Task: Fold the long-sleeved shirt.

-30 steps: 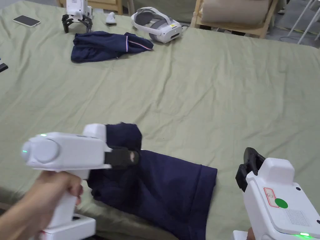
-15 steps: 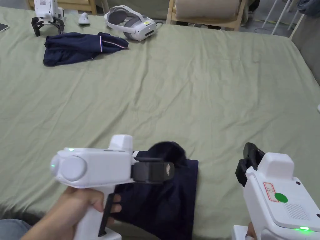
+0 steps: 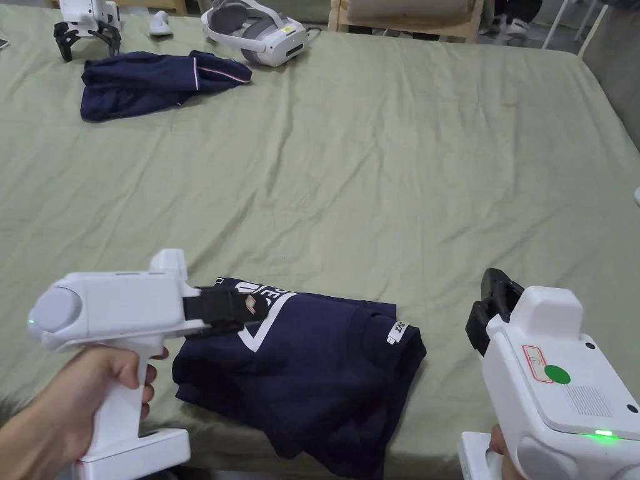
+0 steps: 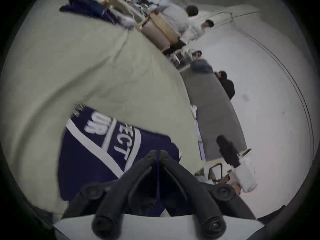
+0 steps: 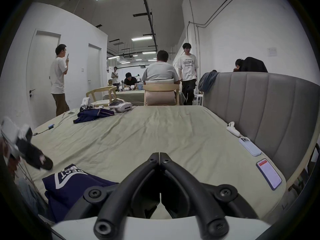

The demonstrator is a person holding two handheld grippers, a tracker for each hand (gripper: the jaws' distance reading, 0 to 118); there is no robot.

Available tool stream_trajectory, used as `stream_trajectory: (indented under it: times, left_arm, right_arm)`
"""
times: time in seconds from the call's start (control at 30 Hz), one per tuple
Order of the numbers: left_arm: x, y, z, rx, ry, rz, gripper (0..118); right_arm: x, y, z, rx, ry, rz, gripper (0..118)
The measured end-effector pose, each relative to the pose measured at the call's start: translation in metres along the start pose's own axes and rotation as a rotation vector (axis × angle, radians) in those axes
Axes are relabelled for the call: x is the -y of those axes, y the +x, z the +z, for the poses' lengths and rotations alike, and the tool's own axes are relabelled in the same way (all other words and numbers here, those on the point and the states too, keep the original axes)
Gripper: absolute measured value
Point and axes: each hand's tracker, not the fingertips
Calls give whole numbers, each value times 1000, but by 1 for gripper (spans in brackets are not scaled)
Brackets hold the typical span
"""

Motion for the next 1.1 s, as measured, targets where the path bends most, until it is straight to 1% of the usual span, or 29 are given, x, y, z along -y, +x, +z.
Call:
stream_trajectory:
  times: [0.03,0.07,0.1,0.2,0.27,0.3,0.47,0.5,0.53,0.57,0.6,0.67,0.73,0.77,0.8,0.87,0.9,0.93,0.97,1.0,1.03,1.07,1.1]
  left_arm:
    - [3,-6,-12,37,-23,25,6]
    - [6,-10,-24,35,-46,50,5]
    - [7,-14,-33,-1,-61,34,5]
    - [13,-19,-71,-2,-127,53,5]
    - [24,-6,-98,13,-188,2,5]
    - [29,-1,-110,-3,-198,1,5]
    - [46,24,-161,39,-273,3,5]
    - [51,33,-170,46,-304,-16,5]
    - [60,56,-175,26,-320,-51,5]
    - [65,71,-177,43,-325,-102,5]
    - [66,82,-171,90,-310,-119,5]
    - [60,97,-148,142,-224,-118,5]
    - [46,102,-100,128,-102,-166,5]
    - [40,102,-77,110,-57,-194,5]
    - [33,97,-48,88,-15,-207,5]
    - [20,79,-4,30,85,-184,5]
    - [14,63,14,11,114,-145,5]
    - [9,42,33,-7,152,-107,5]
    - [6,27,47,-42,191,-80,5]
    - [3,11,59,-85,207,-34,5]
    - [1,-3,71,-117,219,-9,5]
    - [-1,-18,74,-119,218,-10,5]
    - [-3,-31,79,-128,209,17,5]
  right_arm:
    - [0,2,1,2,0,0,0]
    - [0,4,2,10,0,2,0]
    - [1,6,1,14,-2,2,0]
    - [2,13,1,26,-6,-3,0]
    - [3,17,2,34,-8,-4,0]
    - [4,19,3,39,-10,-4,0]
    - [10,28,3,57,-19,-8,0]
    - [9,27,6,58,-18,-10,0]
    - [8,27,7,57,-17,-9,0]
    - [7,27,7,59,-18,-7,0]
    - [5,27,8,57,-17,-8,0]
    - [-2,25,12,51,-7,-11,0]
    - [-9,21,13,29,9,-27,0]
    - [-11,19,12,-4,8,-50,0]
    - [-13,16,8,-60,-5,-80,0]
    - [-12,6,-3,-222,-59,-168,0]
    - [-9,-4,-12,-298,-104,-188,0]
    - [-5,-14,-23,-401,-166,-220,0]
    - [3,-25,-34,-497,-238,-275,0]
    - [14,-38,-44,-575,-313,-340,0]
    - [18,-55,-52,-645,-411,-364,0]
    - [31,-66,-60,-688,-474,-382,0]
    - [43,-76,-68,-667,-535,-367,0]
